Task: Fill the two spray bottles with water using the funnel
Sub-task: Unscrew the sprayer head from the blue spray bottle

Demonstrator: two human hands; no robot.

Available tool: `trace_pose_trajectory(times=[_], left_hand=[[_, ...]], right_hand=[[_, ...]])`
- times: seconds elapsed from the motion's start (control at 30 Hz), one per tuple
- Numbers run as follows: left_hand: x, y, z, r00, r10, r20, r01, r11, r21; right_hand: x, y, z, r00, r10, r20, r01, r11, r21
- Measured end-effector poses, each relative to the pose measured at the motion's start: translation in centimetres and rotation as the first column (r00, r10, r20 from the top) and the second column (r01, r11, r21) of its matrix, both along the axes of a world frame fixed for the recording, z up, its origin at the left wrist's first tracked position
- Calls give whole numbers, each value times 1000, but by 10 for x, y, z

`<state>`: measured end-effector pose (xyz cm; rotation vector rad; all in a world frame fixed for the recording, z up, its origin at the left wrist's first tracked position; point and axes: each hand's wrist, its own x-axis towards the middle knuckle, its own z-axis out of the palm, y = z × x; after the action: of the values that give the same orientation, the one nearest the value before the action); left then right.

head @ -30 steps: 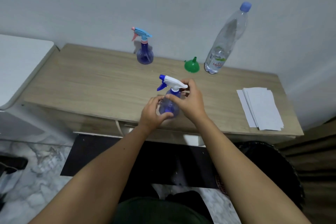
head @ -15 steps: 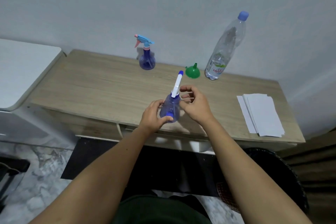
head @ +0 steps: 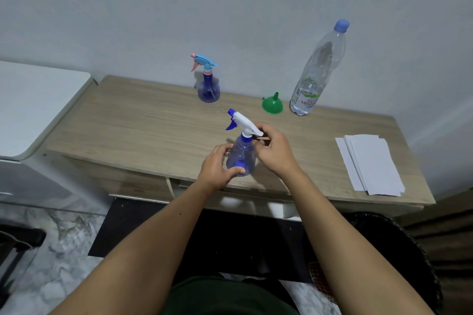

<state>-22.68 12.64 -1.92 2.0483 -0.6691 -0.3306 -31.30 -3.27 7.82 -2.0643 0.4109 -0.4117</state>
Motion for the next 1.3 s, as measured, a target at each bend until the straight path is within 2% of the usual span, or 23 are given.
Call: trace_pose_trajectory(times=[0.13, 0.2, 0.4, 0.57, 0.7, 0.87, 0.93, 1.03, 1.3], left_hand=[[2, 0, -1, 1000, -3, 9, 3, 1000, 18], [2, -1, 1, 1000, -2, 11, 2, 1000, 25], [0, -3, 3, 999, 16, -37, -15, 999, 43], [0, -4, 4, 998, 21, -64, -17, 998, 62], [0, -4, 3, 997, 35, -75, -32, 999, 30], [0, -3, -2, 992, 35, -122, -38, 999, -23], [0, -3, -2, 990, 37, -136, -42, 999, -31], [0, -4, -1, 990, 38, -133, -43, 999, -33], [-2, -3, -1, 992, 46, -119, -48, 999, -14]], right_hand=[[6, 11, 2, 997, -59, 49, 63, 994, -89], [8, 9, 2, 996, -81, 38, 83, 994, -65], [2, 2, 4, 1000, -2, -27, 2, 1000, -23], [7, 11, 6, 997, -80, 6, 80, 997, 7], [1, 8, 8, 999, -34, 1, 34, 998, 52], [4, 13, 10, 995, -58, 75, 64, 995, -74], [4, 14, 13, 991, -89, 98, 93, 995, -40], [5, 10, 27, 981, -127, 144, 113, 989, 98], [7, -16, 88, 921, -183, 345, 118, 973, 199]])
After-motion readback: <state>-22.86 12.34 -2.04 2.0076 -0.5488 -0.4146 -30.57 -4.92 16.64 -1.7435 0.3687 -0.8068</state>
